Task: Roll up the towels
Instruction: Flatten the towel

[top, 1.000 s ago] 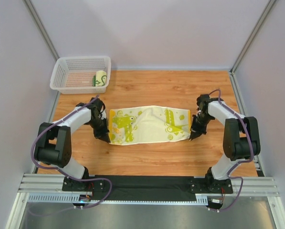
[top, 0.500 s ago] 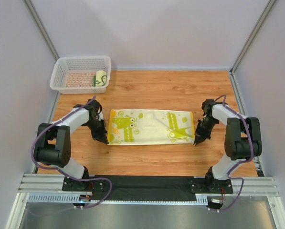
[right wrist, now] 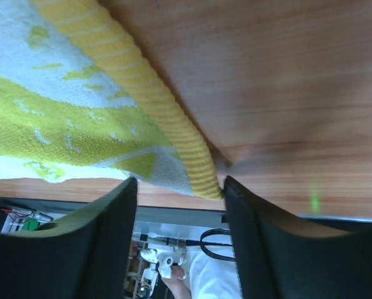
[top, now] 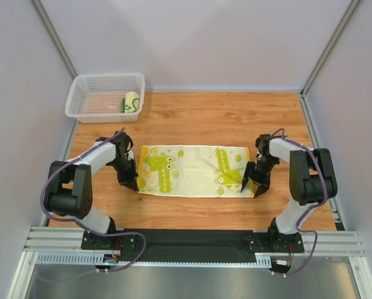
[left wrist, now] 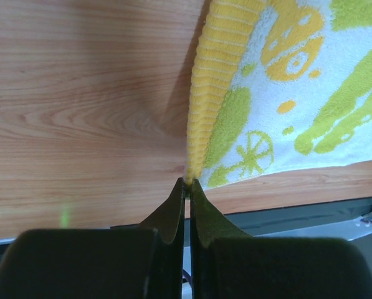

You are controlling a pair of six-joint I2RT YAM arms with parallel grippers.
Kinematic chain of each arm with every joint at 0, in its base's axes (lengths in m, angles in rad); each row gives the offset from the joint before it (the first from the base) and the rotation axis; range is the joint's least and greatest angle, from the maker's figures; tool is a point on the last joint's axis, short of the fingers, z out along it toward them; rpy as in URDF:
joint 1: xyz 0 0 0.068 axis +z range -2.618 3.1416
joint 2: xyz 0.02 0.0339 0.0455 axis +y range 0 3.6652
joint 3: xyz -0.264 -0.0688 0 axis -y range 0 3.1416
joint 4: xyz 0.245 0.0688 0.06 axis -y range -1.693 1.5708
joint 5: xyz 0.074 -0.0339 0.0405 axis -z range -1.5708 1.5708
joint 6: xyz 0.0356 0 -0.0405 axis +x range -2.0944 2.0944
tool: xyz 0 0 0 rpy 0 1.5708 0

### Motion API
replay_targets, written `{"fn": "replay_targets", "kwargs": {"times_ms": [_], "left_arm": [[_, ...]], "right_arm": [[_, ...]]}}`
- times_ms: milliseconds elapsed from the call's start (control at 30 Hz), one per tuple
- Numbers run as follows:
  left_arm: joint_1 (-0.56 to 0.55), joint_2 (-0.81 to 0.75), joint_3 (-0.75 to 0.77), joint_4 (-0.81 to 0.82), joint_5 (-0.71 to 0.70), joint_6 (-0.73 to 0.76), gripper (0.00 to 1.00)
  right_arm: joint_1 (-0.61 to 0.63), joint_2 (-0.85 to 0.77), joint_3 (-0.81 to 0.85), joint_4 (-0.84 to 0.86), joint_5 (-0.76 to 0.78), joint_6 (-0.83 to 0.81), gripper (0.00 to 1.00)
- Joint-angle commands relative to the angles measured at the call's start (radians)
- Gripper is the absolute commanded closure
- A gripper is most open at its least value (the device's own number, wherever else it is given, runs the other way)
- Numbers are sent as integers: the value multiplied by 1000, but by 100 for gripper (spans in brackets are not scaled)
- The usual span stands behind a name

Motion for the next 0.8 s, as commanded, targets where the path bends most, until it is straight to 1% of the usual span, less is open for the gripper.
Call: {"fn": "replay_targets", "kwargs": {"times_ms": [0, 33, 67, 167, 300, 400, 433, 500, 667, 767], "left_arm": [[6, 16, 28, -37, -47, 13, 100], [6, 17, 31, -39, -50, 13, 100], [6, 17, 34, -43, -56, 20, 100], [10, 29, 63, -72, -113, 42, 100], [16, 36, 80, -77, -111, 68, 100], [16, 37, 76, -71, -99, 68, 100], [16, 36, 75, -69, -96, 68, 100], [16, 27, 72, -66, -94, 65, 100], [16, 22, 74, -66, -87, 65, 100], [16, 22, 77, -66, -76, 59, 100]], "right_arm": [[34, 33, 7, 19, -20, -6, 36], [37, 30, 8, 17, -16, -5, 32], [39, 11, 11, 15, -7, -3, 32], [37, -51, 19, 17, 30, 7, 32], [39, -64, 19, 6, 44, 6, 35], [37, -67, -19, 15, 53, 12, 40], [36, -72, -28, 20, 58, 15, 46], [37, -88, -30, 19, 64, 21, 52], [39, -128, -47, 11, 81, 69, 60], [39, -159, -81, 14, 96, 104, 68]]}}
